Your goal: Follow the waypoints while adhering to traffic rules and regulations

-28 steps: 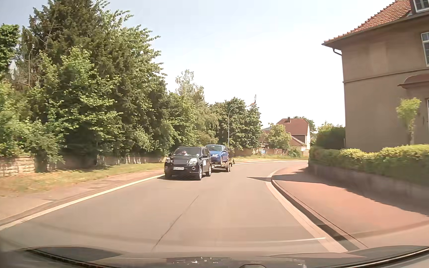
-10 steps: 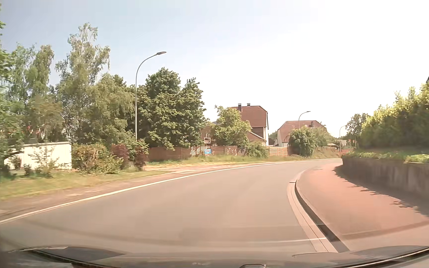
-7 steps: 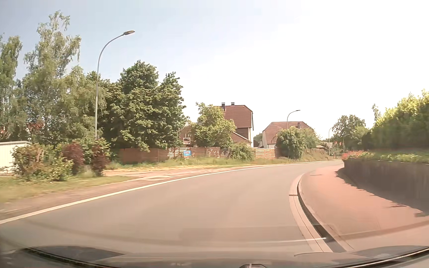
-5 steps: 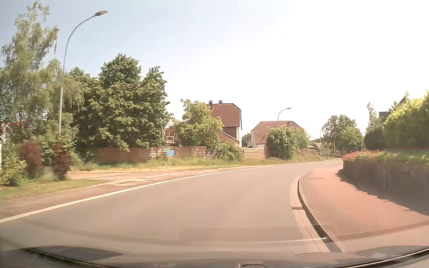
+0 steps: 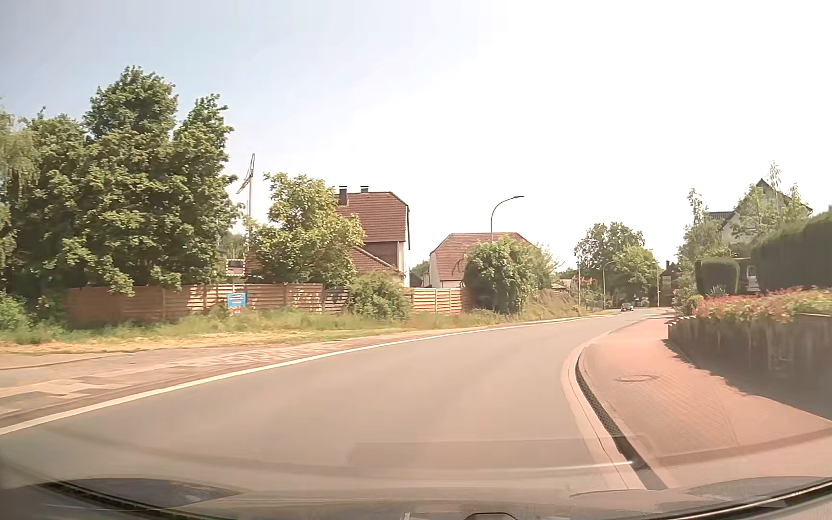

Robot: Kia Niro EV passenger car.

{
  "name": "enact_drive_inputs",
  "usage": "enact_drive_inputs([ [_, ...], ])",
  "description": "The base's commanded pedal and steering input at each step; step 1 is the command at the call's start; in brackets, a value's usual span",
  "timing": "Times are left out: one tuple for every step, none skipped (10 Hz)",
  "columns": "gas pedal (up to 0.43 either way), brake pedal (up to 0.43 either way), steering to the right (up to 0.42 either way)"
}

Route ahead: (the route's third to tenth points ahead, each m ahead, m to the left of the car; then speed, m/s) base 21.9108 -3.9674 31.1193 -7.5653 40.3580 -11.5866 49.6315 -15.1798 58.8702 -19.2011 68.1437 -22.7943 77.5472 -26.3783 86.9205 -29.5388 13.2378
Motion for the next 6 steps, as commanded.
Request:
enact_drive_inputs([
  [0.150,0.000,0.076],
  [0.150,0.000,0.077],
  [0.157,0.000,0.078],
  [0.169,0.000,0.078],
  [0.169,0.000,0.079],
  [0.169,0.000,0.079],
])
